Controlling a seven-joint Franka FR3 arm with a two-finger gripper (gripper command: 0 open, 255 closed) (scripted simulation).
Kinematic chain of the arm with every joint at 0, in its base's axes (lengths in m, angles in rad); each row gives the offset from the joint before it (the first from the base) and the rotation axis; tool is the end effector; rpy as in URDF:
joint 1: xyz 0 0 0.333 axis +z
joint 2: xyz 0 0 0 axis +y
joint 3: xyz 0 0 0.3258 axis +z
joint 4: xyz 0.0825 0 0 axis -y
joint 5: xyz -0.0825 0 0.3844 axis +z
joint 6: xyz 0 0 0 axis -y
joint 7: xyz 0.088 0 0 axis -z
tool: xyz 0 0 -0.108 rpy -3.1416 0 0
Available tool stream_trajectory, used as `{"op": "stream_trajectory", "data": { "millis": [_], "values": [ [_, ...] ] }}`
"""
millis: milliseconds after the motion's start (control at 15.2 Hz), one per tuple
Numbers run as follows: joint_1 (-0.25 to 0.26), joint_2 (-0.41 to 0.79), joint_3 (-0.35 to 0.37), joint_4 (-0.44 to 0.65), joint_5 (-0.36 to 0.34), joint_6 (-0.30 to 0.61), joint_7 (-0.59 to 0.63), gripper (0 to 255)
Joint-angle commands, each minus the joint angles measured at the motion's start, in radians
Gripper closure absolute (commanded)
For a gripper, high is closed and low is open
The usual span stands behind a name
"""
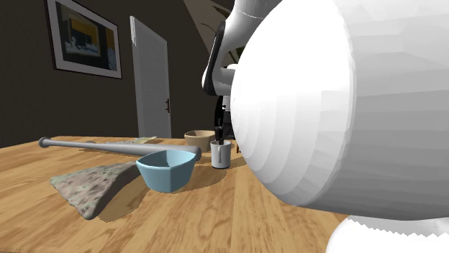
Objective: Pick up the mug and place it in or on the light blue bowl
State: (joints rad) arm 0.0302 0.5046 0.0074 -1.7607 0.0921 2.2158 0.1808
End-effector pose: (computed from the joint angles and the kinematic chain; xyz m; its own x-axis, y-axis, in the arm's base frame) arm 0.6600 0.0275 0.2836 0.9782 -0.1975 -0.0641 -0.2015 -0.9774 -0.0637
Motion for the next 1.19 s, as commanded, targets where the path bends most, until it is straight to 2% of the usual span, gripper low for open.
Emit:
{"op": "stream_trajectory", "data": {
  "millis": [0, 528, 1122],
  "values": [
    [0.000, 0.000, 0.000, 0.000, 0.000, 0.000, 0.000, 255],
    [0.000, 0.000, 0.000, 0.000, 0.000, 0.000, 0.000, 255],
    [0.000, -0.064, -0.002, 0.030, -0.004, -0.094, 0.008, 255]
  ]
}}
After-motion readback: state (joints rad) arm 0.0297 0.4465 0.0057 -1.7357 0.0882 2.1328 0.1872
